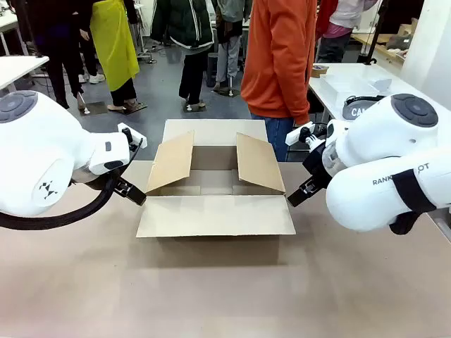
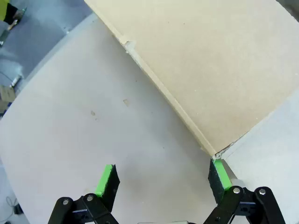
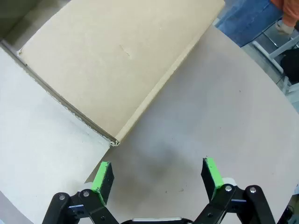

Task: Pack the gift set into the box.
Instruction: Place both hands on the side flaps of the Package Box and spread them outward.

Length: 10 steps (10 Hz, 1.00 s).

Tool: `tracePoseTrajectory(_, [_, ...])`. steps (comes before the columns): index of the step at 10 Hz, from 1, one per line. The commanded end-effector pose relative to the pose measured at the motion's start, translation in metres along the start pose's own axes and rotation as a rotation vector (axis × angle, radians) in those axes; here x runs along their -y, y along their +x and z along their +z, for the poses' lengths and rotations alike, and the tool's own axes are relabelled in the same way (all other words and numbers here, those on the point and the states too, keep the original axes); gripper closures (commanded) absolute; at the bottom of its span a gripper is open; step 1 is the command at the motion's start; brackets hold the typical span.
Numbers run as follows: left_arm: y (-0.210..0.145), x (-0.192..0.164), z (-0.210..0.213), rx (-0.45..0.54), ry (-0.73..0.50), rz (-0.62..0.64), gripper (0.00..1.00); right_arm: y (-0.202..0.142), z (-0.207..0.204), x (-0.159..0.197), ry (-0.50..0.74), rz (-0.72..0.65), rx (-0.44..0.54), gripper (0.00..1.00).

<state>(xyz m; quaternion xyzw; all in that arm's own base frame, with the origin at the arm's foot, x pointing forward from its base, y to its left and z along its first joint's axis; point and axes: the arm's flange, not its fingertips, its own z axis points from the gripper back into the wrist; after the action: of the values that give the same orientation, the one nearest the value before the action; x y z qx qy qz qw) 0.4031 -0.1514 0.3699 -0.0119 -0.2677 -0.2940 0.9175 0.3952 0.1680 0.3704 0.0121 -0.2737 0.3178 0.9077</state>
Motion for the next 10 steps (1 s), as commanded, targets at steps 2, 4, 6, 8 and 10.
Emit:
tracePoseTrajectory(2, [0.0001, 0.0000, 0.0001, 0.000, 0.000, 0.000, 0.00, 0.0000, 0.0000, 0.0000, 0.000, 0.000, 0.000, 0.00])
tracePoseTrajectory(4, [0.0001, 0.0000, 0.0001, 0.000, 0.000, 0.000, 0.00, 0.0000, 0.0000, 0.0000, 0.000, 0.000, 0.000, 0.00])
tracePoseTrajectory(6, [0.0001, 0.0000, 0.0001, 0.000, 0.000, 0.000, 0.00, 0.0000, 0.0000, 0.0000, 0.000, 0.000, 0.000, 0.00])
tracePoseTrajectory(8, [0.0001, 0.0000, 0.0001, 0.000, 0.000, 0.000, 0.00, 0.0000, 0.0000, 0.0000, 0.000, 0.000, 0.000, 0.00])
tracePoseTrajectory(10, [0.0001, 0.0000, 0.0001, 0.000, 0.000, 0.000, 0.00, 0.0000, 0.0000, 0.0000, 0.000, 0.000, 0.000, 0.00])
